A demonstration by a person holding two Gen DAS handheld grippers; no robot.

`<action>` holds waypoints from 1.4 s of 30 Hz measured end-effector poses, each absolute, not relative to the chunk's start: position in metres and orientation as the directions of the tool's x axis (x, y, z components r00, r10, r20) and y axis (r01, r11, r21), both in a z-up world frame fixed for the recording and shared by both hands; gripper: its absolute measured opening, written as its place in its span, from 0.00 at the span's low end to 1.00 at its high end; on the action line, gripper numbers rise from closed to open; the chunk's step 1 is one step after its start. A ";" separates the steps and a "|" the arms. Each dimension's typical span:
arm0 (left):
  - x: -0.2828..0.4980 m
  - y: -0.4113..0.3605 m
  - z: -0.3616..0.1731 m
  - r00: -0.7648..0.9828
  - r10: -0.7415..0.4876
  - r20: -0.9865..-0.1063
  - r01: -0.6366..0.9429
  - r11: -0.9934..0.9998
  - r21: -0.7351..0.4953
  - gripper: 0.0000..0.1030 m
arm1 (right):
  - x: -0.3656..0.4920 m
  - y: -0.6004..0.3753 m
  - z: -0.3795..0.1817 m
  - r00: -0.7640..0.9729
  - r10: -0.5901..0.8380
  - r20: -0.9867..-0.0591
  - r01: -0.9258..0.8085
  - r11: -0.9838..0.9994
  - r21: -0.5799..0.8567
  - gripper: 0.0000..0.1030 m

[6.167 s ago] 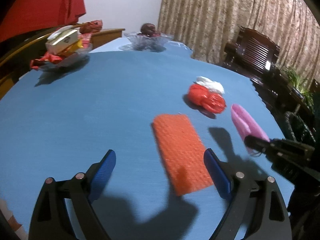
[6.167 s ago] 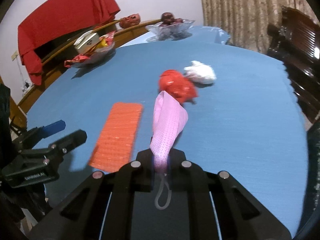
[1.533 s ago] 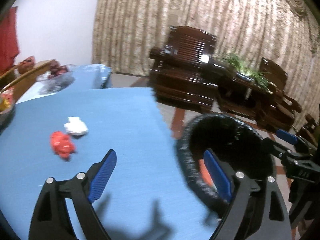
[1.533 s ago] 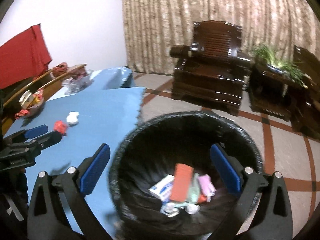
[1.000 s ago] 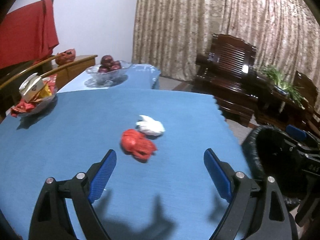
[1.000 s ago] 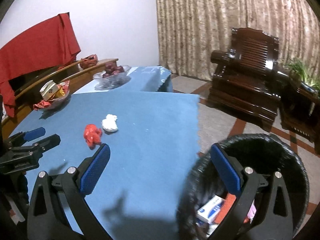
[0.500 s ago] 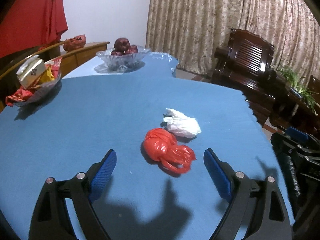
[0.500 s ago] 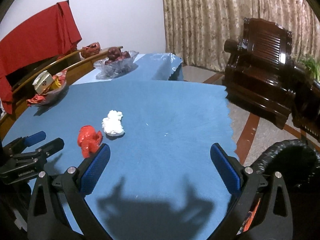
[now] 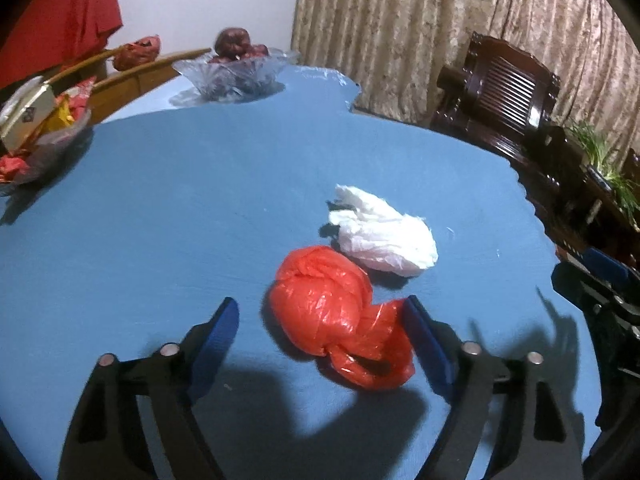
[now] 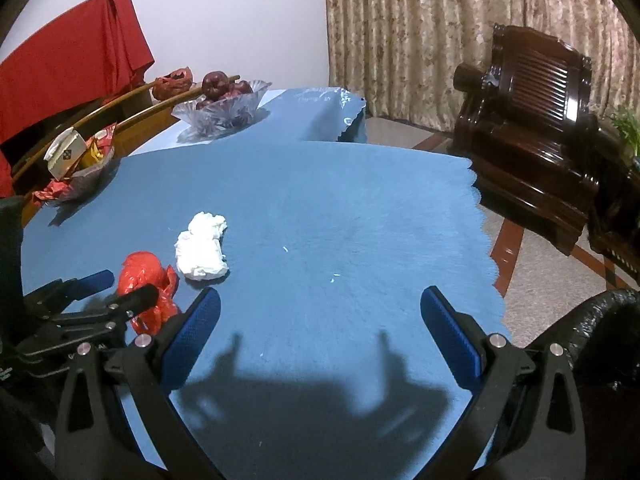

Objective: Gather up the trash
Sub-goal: 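Grasp the red plastic bag with the left tool while the right tool grasps the white tissue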

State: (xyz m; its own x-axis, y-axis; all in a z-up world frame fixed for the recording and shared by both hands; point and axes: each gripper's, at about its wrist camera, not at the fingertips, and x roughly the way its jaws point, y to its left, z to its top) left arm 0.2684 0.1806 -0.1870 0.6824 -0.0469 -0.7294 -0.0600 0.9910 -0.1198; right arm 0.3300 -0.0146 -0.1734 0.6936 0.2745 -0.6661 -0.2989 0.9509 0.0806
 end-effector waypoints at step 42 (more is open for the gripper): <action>0.261 0.272 -0.183 0.699 0.022 -0.715 -0.151 0.981 -0.118 0.34 | 0.389 0.107 -0.210 0.529 0.365 -0.766 -0.452 0.885 0.110 0.54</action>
